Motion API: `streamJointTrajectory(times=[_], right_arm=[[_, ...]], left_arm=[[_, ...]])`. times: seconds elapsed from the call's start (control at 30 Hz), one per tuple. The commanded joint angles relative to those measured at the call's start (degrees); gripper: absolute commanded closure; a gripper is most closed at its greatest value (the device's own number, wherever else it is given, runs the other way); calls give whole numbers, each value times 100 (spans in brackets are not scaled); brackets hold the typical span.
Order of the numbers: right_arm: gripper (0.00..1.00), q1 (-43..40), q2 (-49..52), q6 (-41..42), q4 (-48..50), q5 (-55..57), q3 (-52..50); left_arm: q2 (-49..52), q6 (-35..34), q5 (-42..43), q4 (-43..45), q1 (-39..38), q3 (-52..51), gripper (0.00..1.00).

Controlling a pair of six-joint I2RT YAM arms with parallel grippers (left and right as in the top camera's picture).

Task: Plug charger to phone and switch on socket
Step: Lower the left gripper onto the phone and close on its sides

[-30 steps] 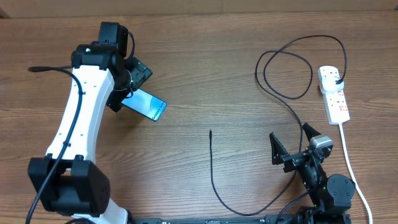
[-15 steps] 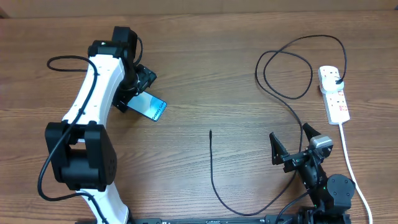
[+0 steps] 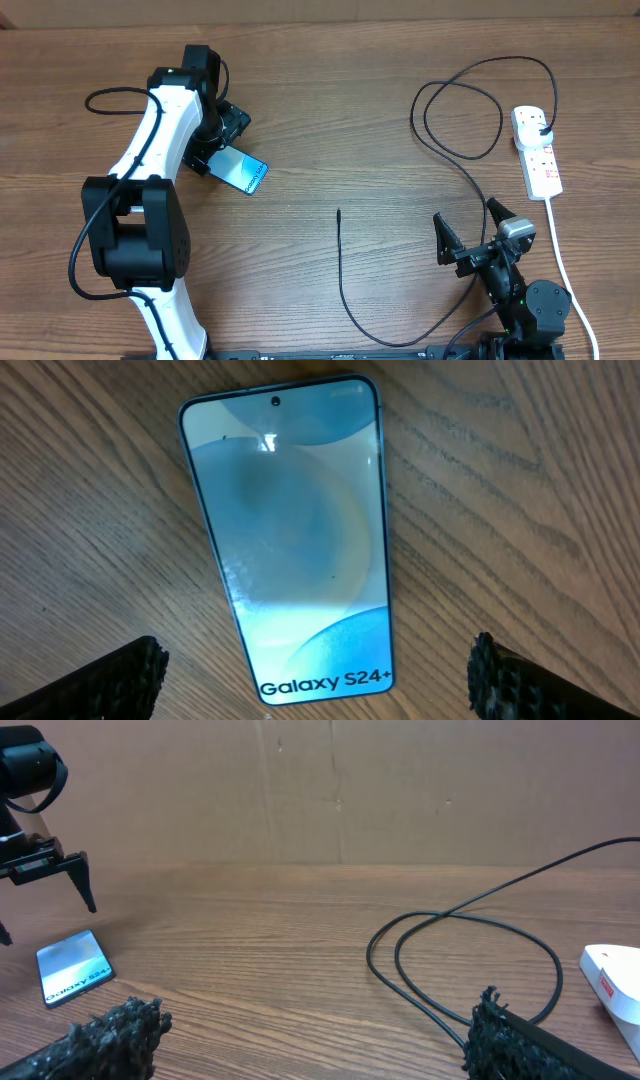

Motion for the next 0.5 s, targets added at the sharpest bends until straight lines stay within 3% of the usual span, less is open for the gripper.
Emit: streamJointTrajectory(times=[0.0,0.47], right_arm=[[0,22,-57,-2,22,28,-4],[0,22,-57,-2,22,28,-4]], left_arm=[[46,-76,2,20,26,109,0],[562,-79,83,39,24,55,0]])
